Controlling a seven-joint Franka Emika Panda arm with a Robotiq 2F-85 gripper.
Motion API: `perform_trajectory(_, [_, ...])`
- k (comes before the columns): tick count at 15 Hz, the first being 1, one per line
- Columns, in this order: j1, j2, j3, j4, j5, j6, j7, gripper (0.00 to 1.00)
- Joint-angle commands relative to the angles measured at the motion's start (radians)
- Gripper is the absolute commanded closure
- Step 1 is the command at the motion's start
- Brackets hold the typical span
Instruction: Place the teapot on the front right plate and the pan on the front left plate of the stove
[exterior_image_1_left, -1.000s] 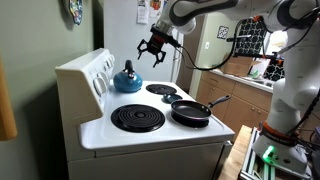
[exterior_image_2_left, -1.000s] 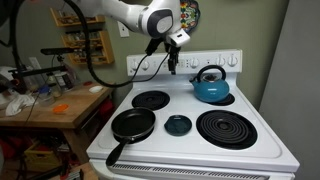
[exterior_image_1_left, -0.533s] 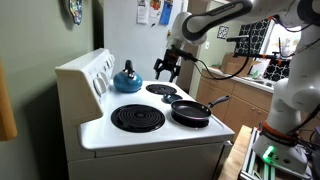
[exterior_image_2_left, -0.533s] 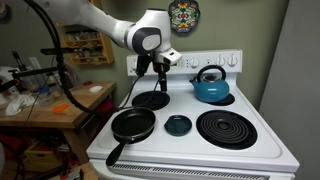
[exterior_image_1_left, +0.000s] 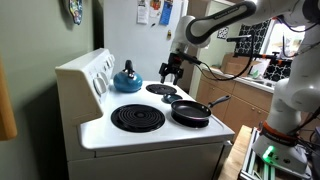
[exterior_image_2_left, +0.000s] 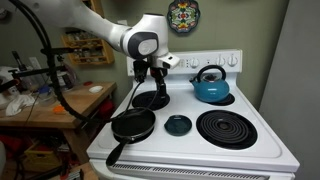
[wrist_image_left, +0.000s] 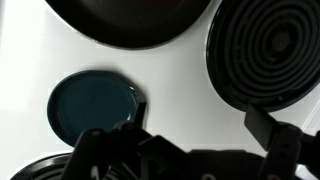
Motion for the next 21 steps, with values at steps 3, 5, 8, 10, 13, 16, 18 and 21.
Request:
perform_trajectory(3, [-0.01,-0.053,0.027,-0.047,0.027,-0.004,-0.268,0.0])
perform_trajectory(5, [-0.006,-0.084,0.028,-0.089,0.045,0.014,-0.394,0.0])
perform_trajectory(8, [0.005,-0.11,0.027,-0.126,0.089,-0.004,-0.587,0.0])
perform_trajectory(10, [0.011,-0.124,0.026,-0.153,0.096,-0.028,-0.687,0.0])
perform_trajectory(13, [0.008,-0.156,0.02,-0.213,0.089,-0.055,-0.757,0.0])
perform_trajectory(16, [0.0,-0.201,0.014,-0.273,0.067,-0.093,-0.769,0.0])
perform_trajectory(18, [-0.001,-0.225,0.009,-0.311,0.059,-0.101,-0.784,0.0])
perform_trajectory(21, [-0.007,-0.247,0.004,-0.368,0.038,-0.093,-0.776,0.0])
